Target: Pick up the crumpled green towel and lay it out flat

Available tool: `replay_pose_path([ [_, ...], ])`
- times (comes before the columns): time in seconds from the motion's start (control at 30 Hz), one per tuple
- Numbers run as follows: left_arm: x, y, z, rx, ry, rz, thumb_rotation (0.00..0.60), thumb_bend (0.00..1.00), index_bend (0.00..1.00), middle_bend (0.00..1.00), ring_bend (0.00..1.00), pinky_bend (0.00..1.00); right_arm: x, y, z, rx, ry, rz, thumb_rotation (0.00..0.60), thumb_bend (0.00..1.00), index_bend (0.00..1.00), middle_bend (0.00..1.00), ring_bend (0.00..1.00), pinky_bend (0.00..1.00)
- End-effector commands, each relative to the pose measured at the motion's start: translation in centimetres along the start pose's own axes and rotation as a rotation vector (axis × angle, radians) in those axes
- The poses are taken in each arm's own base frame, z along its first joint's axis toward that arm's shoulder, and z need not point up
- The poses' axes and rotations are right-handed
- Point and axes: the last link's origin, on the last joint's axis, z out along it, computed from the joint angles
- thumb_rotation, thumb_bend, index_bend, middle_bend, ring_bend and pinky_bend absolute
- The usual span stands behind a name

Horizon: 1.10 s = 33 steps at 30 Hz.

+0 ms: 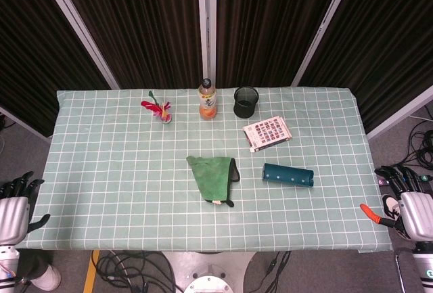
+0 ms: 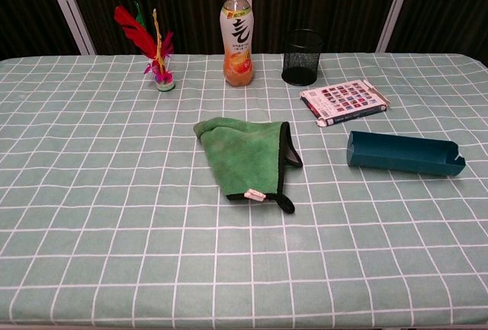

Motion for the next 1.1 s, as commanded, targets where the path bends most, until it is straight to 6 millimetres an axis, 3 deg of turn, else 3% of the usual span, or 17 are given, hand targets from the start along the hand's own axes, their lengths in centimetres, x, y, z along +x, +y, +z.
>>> replay_pose_path([
  [0.03, 0.0, 0.0, 0.0, 0.000, -0.002, 0.000, 0.600, 0.16, 0.30, 0.24, 0.19, 0.21, 0.0, 0.0, 0.0, 0.000, 0.000, 0.001, 0.404, 0.14, 0.19, 0.13, 0.00, 0.00],
  [0.47, 0.1, 0.0, -0.1, 0.000, -0.001, -0.004, 0.600, 0.16, 0.30, 0.24, 0.19, 0.21, -0.1, 0.0, -0.1, 0.009, -0.008, 0.010, 0.408, 0.14, 0.20, 0.13, 0.00, 0.00],
  [0.63, 0.1, 0.1, -0.1, -0.003, 0.001, -0.006, 0.600, 0.16, 0.30, 0.24, 0.19, 0.21, -0.4, -0.9, 0.7, 0.065, -0.035, -0.007, 0.422, 0.00, 0.23, 0.13, 0.00, 0.00],
  [0.77, 0.3, 0.2, -0.1, -0.005, 0.009, -0.008, 0.600, 0.16, 0.30, 0.24, 0.19, 0.21, -0.9, -3.0, 2.6, 0.173, -0.070, -0.023, 0.463, 0.00, 0.26, 0.13, 0.00, 0.00],
  [0.9, 0.4, 0.0, -0.2, 0.002, 0.011, -0.012, 0.600, 0.16, 0.30, 0.24, 0.19, 0.21, -2.0, -6.3, 5.4, 0.312, -0.133, -0.082, 0.586, 0.00, 0.29, 0.14, 0.00, 0.00],
  [1.1, 0.4, -0.2, -0.6, 0.011, 0.015, -0.019, 0.600, 0.16, 0.30, 0.24, 0.19, 0.21, -5.1, -11.6, 9.4, 0.497, -0.223, -0.138, 0.600, 0.00, 0.31, 0.14, 0.00, 0.00],
])
